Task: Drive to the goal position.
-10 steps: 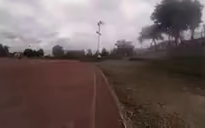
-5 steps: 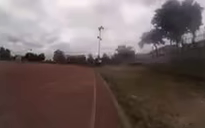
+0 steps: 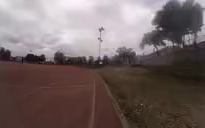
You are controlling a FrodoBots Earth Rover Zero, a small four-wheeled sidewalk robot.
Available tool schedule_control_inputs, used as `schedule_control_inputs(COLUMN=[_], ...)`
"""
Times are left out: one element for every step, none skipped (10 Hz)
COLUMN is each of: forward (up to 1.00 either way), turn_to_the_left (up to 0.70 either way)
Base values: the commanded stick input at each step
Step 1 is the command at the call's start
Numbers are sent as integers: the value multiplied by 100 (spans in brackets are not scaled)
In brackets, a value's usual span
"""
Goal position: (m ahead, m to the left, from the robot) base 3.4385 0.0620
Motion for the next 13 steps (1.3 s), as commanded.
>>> schedule_control_inputs(forward=[70,70,70,70,70,70,70,70,70,70,70,70,70], turn_to_the_left=[12,4,0,0,0,0,0,0,0,0,0,0,0])
